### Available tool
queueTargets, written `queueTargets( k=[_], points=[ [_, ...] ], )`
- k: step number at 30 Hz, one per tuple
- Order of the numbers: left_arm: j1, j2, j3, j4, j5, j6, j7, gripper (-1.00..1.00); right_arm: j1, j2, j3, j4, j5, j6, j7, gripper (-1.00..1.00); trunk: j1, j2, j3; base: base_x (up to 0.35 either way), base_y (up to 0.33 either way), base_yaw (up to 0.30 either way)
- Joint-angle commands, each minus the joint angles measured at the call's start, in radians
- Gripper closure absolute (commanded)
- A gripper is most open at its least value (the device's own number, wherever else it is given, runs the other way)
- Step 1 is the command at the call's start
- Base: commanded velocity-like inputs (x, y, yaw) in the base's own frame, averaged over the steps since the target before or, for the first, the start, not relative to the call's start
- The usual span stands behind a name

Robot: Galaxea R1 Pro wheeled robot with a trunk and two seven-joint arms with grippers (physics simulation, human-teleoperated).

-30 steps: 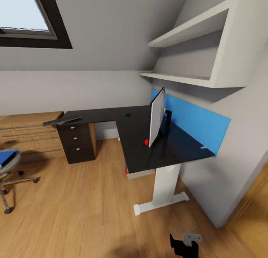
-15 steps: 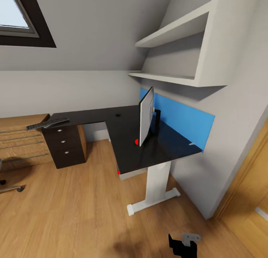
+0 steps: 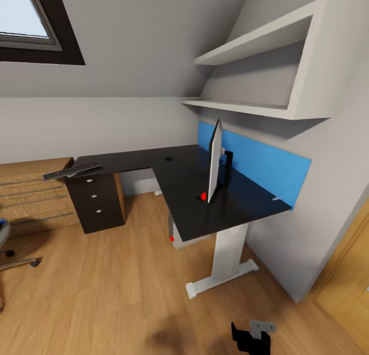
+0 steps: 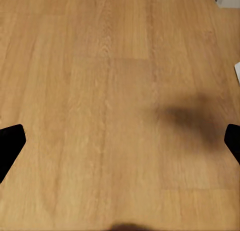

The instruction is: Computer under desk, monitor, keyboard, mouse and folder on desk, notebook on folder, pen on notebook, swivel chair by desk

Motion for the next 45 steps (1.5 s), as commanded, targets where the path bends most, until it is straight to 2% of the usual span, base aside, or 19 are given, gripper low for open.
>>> queueTargets(
  k=[1, 14, 32, 45],
  points=[
    [0.000, 0.000, -0.002, -0.001, 0.004, -0.001, 0.002, -1.00, -0.001, 0.000, 0.008, 0.002, -0.009, -0.004, 0.000, -1.00, 0.000, -0.001, -0.001, 0.107, 0.295, -0.001],
    [0.000, -0.001, -0.004, 0.014, 0.004, -0.001, 0.001, -1.00, -0.001, -0.001, 0.007, 0.002, -0.010, -0.005, 0.000, -1.00, 0.000, -0.001, -0.001, 0.051, 0.095, -0.009],
    [0.000, 0.000, -0.004, 0.014, 0.004, -0.001, 0.001, -1.00, -0.001, -0.001, 0.007, 0.002, -0.011, -0.005, 0.000, -1.00, 0.000, -0.001, -0.001, 0.000, 0.000, -0.206],
    [0.000, 0.000, -0.003, 0.015, 0.004, -0.001, 0.001, -1.00, -0.001, -0.002, 0.005, 0.000, -0.012, -0.005, -0.002, -1.00, 0.000, -0.001, -0.001, 0.099, 0.017, -0.038]
  ],
)
